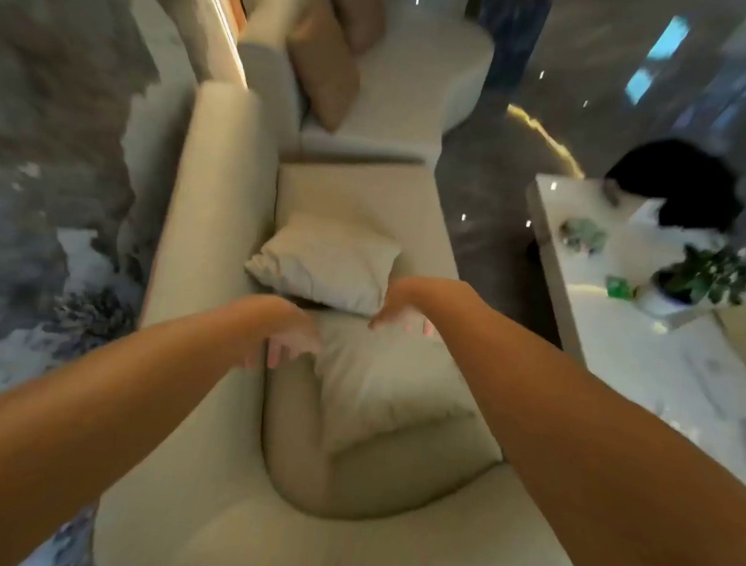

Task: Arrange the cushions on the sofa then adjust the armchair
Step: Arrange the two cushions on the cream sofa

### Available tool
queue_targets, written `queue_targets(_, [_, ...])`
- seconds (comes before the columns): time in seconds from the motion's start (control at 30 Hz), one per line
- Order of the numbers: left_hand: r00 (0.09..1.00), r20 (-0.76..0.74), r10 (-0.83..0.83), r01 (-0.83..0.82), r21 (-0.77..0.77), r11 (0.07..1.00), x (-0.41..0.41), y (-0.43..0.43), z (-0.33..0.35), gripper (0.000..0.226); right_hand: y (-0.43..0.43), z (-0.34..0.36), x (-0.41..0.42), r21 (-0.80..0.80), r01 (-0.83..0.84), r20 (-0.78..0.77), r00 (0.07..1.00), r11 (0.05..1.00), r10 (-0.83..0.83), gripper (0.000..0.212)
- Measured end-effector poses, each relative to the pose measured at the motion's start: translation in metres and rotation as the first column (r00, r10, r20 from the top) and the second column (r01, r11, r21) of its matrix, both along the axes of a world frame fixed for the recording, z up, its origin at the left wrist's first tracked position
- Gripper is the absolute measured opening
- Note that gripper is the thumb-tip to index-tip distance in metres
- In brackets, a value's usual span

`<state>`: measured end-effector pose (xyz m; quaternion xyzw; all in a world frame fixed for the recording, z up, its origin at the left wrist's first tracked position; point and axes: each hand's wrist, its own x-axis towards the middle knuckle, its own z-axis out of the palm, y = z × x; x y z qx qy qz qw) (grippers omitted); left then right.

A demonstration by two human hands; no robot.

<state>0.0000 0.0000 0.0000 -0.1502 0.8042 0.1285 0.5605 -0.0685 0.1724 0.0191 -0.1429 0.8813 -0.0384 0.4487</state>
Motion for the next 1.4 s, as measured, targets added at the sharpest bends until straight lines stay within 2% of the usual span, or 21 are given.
queue_targets(0.07, [0.999, -0.020, -0.048, 0.048, 0.034, 0.998, -0.007, 0.013, -0.052, 0.038, 0.009, -0.058, -0.008, -0.007, 0.002, -0.007, 1.000, 1.000, -0.002, 0.058])
queue_targets(0.13, [0.995, -0.073, -0.068, 0.068, -0.014, 0.998, -0.013, 0.016, -0.134, 0.048, 0.019, -0.141, -0.008, 0.042, 0.036, 0.004, 0.999, 0.998, -0.036, 0.060])
queue_targets(0.2, [0.978, -0.187, -0.091, 0.083, -0.052, 0.995, -0.024, 0.015, -0.221, 0.056, 0.024, -0.224, -0.013, 0.070, 0.109, -0.002, 0.994, 0.992, -0.109, 0.060])
queue_targets(0.23, [0.969, -0.241, -0.044, 0.030, -0.060, 0.998, -0.031, 0.014, -0.261, 0.060, 0.025, -0.264, -0.019, 0.076, 0.175, -0.030, 0.984, 0.982, -0.173, 0.063])
queue_targets(0.3, [0.926, -0.343, 0.160, -0.178, -0.020, 0.984, -0.041, 0.015, -0.329, 0.069, 0.028, -0.330, -0.029, 0.071, 0.337, -0.088, 0.939, 0.939, -0.331, 0.077])
queue_targets(0.4, [0.751, -0.486, 0.447, -0.440, 0.138, 0.888, -0.060, 0.017, -0.405, 0.083, 0.026, -0.409, -0.048, -0.033, 0.606, -0.203, 0.775, 0.795, -0.599, 0.091])
queue_targets(0.43, [0.674, -0.525, 0.519, -0.490, 0.208, 0.847, -0.066, 0.018, -0.425, 0.085, 0.025, -0.431, -0.053, -0.049, 0.641, -0.235, 0.738, 0.766, -0.633, 0.090])
queue_targets(0.53, [0.469, -0.645, 0.603, -0.515, 0.355, 0.780, -0.066, 0.026, -0.454, 0.078, 0.025, -0.465, -0.055, -0.055, 0.628, -0.328, 0.723, 0.776, -0.608, 0.088])
queue_targets(0.6, [0.421, -0.672, 0.610, -0.517, 0.374, 0.770, -0.066, 0.030, -0.453, 0.073, 0.031, -0.471, -0.057, -0.052, 0.621, -0.340, 0.725, 0.782, -0.599, 0.087])
queue_targets(0.67, [0.430, -0.636, 0.641, -0.515, 0.411, 0.752, -0.067, 0.029, -0.436, 0.067, 0.036, -0.459, -0.060, -0.042, 0.638, -0.294, 0.728, 0.769, -0.620, 0.088])
queue_targets(0.8, [0.468, -0.642, 0.607, -0.380, 0.474, 0.794, -0.070, 0.002, -0.365, 0.054, 0.031, -0.424, -0.057, -0.130, 0.734, -0.062, 0.664, 0.666, -0.745, 0.090])
queue_targets(0.97, [0.580, -0.737, 0.347, -0.146, 0.325, 0.934, -0.031, -0.080, -0.274, 0.055, -0.045, -0.403, 0.009, -0.235, 0.836, 0.356, 0.549, 0.496, -0.757, 0.073])
queue_targets(1.07, [0.600, -0.762, 0.245, -0.124, 0.214, 0.969, -0.005, -0.128, -0.247, 0.059, -0.105, -0.405, 0.043, -0.270, 0.870, 0.507, 0.493, 0.413, -0.707, 0.064])
queue_targets(1.13, [0.625, -0.739, 0.250, -0.125, 0.221, 0.967, 0.002, -0.144, -0.236, 0.059, -0.122, -0.413, 0.046, -0.307, 0.875, 0.520, 0.483, 0.374, -0.704, 0.062])
queue_targets(1.17, [0.654, -0.727, 0.208, -0.088, 0.200, 0.976, -0.001, -0.148, -0.234, 0.057, -0.122, -0.416, 0.043, -0.310, 0.880, 0.528, 0.475, 0.361, -0.704, 0.063])
queue_targets(1.2, [0.677, -0.731, 0.086, -0.002, 0.115, 0.993, -0.010, -0.150, -0.233, 0.053, -0.118, -0.415, 0.040, -0.287, 0.887, 0.556, 0.462, 0.361, -0.691, 0.068])
queue_targets(1.23, [0.658, -0.748, -0.086, 0.111, -0.017, 0.994, -0.023, -0.152, -0.232, 0.048, -0.110, -0.413, 0.037, -0.233, 0.896, 0.598, 0.439, 0.378, -0.671, 0.072])
queue_targets(1.27, [0.592, -0.770, -0.238, 0.201, -0.145, 0.969, -0.042, -0.155, -0.232, 0.044, -0.099, -0.411, 0.034, -0.161, 0.903, 0.634, 0.404, 0.399, -0.660, 0.074])
queue_targets(1.3, [0.516, -0.797, -0.313, 0.227, -0.224, 0.948, -0.064, -0.157, -0.232, 0.044, -0.088, -0.408, 0.028, -0.102, 0.910, 0.636, 0.369, 0.401, -0.678, 0.070])
queue_targets(1.33, [0.464, -0.827, -0.318, 0.206, -0.248, 0.947, -0.089, -0.159, -0.233, 0.043, -0.077, -0.404, 0.018, -0.089, 0.928, 0.605, 0.339, 0.362, -0.721, 0.058])
queue_targets(1.4, [0.465, -0.862, -0.201, 0.101, -0.174, 0.980, -0.145, -0.163, -0.243, 0.037, -0.057, -0.400, -0.014, -0.233, 0.940, 0.367, 0.321, 0.248, -0.873, 0.028])
